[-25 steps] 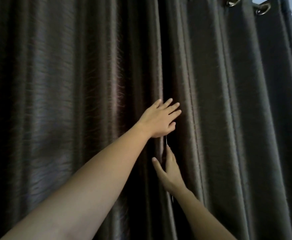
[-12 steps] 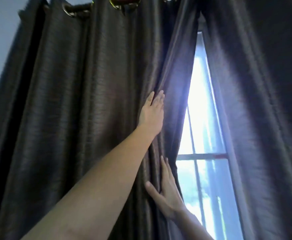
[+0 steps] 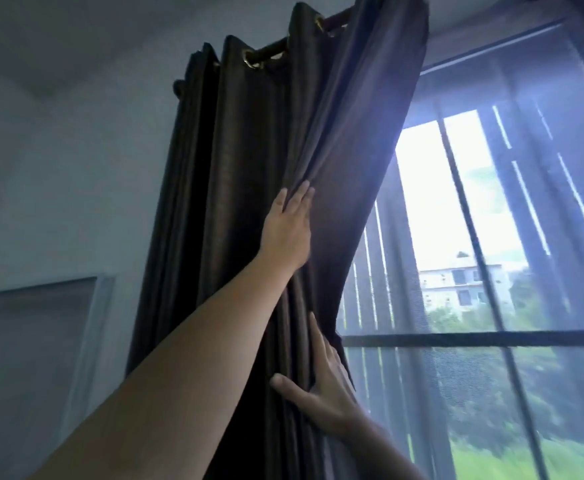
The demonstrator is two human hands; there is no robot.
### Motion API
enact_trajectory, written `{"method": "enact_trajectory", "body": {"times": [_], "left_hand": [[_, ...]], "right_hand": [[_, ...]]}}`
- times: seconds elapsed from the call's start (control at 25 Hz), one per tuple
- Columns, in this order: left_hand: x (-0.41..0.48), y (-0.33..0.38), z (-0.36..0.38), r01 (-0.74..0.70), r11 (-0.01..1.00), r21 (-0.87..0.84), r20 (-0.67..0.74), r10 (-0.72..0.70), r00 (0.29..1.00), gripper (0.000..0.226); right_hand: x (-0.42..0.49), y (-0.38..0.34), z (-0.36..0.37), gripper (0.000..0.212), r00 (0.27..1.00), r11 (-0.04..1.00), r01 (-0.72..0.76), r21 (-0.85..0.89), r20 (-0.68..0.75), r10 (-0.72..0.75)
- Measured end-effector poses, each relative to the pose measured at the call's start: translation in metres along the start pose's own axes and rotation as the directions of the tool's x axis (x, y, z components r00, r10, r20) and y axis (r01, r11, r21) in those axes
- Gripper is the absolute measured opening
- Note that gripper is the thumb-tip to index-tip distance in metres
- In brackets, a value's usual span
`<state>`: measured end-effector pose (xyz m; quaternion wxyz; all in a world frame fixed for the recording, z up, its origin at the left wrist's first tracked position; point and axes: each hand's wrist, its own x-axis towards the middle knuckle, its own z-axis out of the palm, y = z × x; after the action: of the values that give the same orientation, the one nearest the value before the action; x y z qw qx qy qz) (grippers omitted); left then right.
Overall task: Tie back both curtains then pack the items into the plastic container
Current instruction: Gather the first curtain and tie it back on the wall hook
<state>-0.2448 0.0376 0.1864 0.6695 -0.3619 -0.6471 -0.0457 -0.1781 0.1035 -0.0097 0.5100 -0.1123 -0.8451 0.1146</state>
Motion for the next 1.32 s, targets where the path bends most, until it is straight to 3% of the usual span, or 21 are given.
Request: {"method": "enact_trajectory", "body": {"times": [0.6,1.04,1.2,1.32], "left_hand": [[-0.048,-0.187,0.185,0.052,0.998,-0.033,0.087,-0.049,0.995,0.072],[-0.072,-0.234,0.240,0.133,0.991,0.020,0.130,-0.134,0.982,0.074],[-0.075,-0.199,0.224,0.151,0.979,-0.139,0.109,-0.136,0.985,0.074],[-0.074,-0.168,0.195,0.132,0.930,-0.343,-0.041,-0.155,0.987,0.057]], "right_hand": [[0.119,-0.074,0.228,0.111,0.994,0.999,-0.043,0.029,0.100,0.040],[0.165,-0.088,0.307,0.116,0.983,0.999,-0.021,0.028,0.181,0.015],[0.149,-0.075,0.290,0.114,0.974,0.998,-0.054,0.023,0.221,0.048],[0.124,-0.062,0.253,0.105,0.972,0.997,-0.055,0.057,0.232,0.040]]}}
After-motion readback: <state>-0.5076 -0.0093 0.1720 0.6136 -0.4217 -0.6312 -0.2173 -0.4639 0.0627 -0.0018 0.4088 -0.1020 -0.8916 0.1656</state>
